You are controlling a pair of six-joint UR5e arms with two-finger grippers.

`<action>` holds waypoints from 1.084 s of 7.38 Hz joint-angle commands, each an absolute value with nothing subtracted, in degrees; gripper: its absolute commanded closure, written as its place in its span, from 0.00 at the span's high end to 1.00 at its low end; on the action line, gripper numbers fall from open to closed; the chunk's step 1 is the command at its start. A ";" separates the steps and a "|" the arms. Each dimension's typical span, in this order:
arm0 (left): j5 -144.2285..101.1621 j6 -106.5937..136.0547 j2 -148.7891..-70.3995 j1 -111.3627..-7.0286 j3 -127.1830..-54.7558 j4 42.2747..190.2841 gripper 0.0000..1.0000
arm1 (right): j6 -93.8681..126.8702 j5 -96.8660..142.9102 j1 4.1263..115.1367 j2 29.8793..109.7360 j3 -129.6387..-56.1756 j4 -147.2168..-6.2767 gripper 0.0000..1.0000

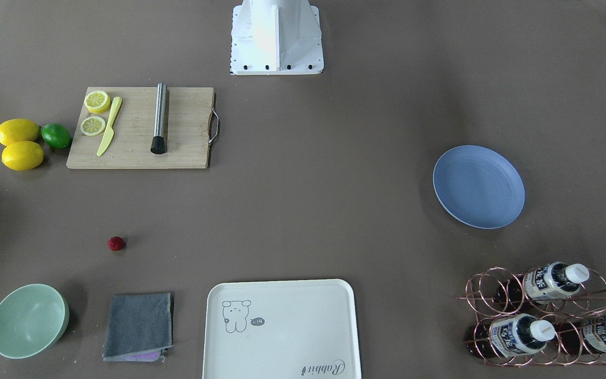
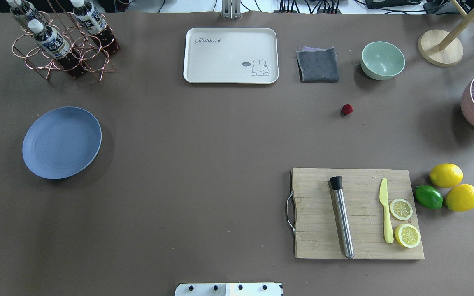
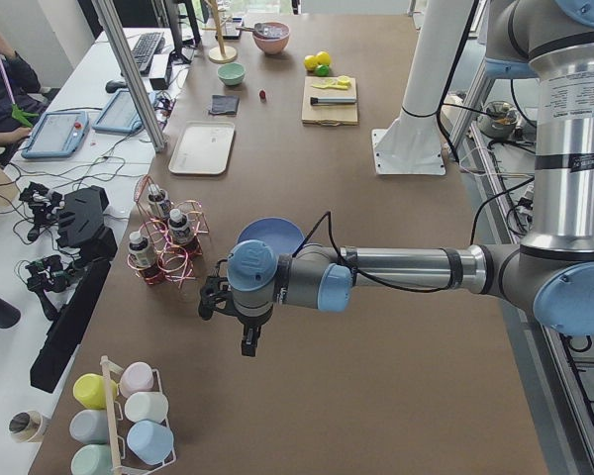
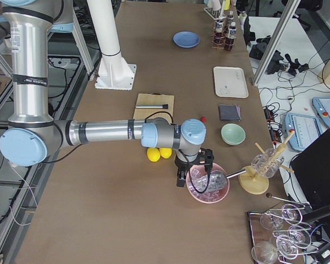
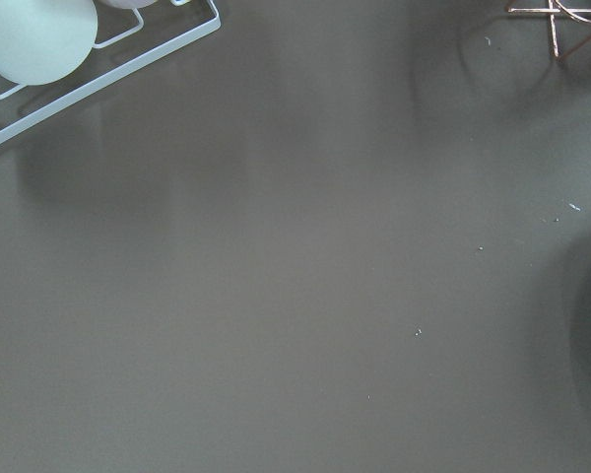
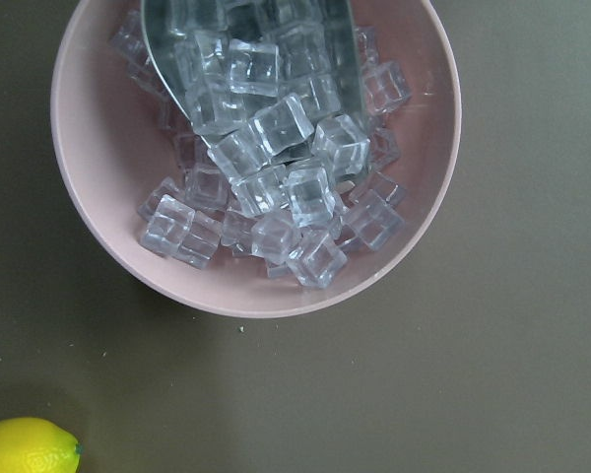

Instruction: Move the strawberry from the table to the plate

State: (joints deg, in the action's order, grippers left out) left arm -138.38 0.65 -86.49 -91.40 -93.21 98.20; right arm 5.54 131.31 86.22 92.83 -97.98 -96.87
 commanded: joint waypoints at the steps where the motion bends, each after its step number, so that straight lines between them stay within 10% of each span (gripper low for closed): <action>1: -138.60 0.88 -86.14 -91.49 -93.34 98.26 0.98 | 5.54 131.31 86.22 92.90 -97.91 -96.94 1.00; 8: -138.69 0.53 -89.64 -91.23 -93.16 102.82 0.98 | 5.54 131.05 86.22 91.59 -99.13 -91.98 1.00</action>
State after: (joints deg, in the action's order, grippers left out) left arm -138.65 0.60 -88.60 -91.27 -93.00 101.78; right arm 5.53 131.33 86.22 92.48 -98.42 -95.52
